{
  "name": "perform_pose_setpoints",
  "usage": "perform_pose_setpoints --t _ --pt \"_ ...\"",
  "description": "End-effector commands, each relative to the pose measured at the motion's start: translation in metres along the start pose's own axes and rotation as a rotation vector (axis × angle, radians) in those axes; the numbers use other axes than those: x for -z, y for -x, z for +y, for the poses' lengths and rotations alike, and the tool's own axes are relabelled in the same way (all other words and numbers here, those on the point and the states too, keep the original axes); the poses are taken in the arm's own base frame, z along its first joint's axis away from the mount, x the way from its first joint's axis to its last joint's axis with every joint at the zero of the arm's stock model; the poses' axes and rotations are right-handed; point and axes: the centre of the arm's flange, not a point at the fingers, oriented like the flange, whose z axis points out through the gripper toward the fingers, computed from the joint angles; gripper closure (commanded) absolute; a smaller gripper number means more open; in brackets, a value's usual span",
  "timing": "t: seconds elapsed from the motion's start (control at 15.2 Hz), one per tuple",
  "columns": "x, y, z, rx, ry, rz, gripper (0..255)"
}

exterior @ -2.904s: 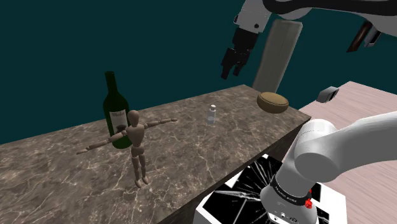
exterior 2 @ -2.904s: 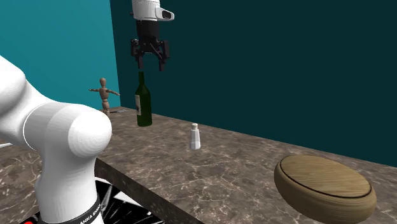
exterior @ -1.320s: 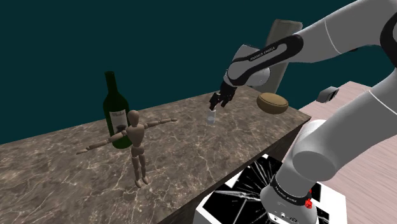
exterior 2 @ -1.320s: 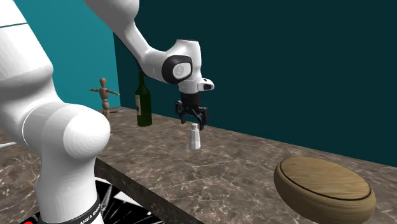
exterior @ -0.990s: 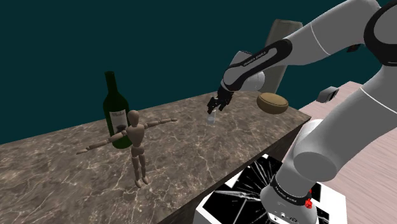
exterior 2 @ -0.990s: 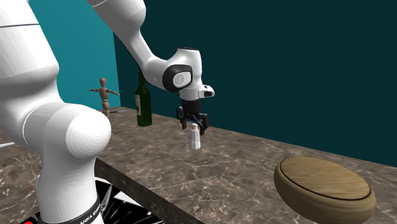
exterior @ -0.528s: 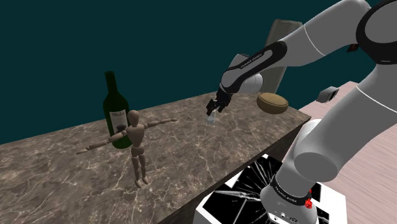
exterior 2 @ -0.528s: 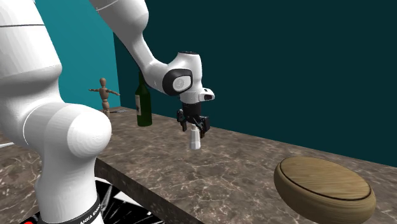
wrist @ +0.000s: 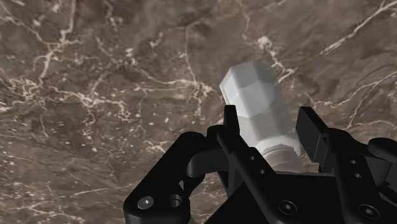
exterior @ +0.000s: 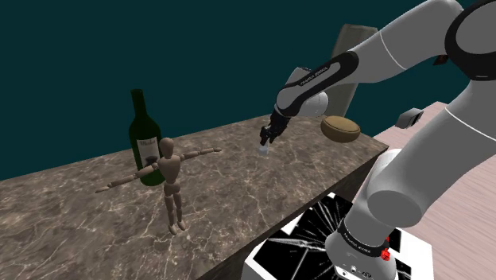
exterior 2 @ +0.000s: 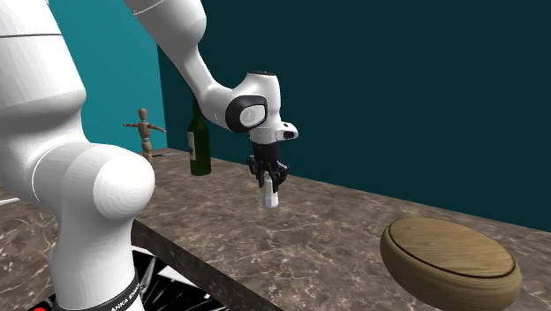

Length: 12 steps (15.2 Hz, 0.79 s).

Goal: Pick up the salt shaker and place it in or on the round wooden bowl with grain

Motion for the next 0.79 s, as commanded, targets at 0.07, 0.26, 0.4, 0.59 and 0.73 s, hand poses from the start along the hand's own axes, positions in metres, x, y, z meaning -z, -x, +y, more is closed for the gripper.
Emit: perform_pose_setpoints --t 0.07,0.26,0.4,0.59,0.73 --pt "0.0 0.0 0.0 0.0 0.0 -0.001 255" --pt "0.005 -0.001 -0.001 0.0 0.0 -0.001 255" --pt "0.015 -0.004 -0.002 0.0 0.0 -0.001 255" --pt "0.03 -0.007 -0.004 0.0 0.0 -0.001 255" --pt "0.04 -0.01 -0.005 0.0 0.0 -0.001 255"
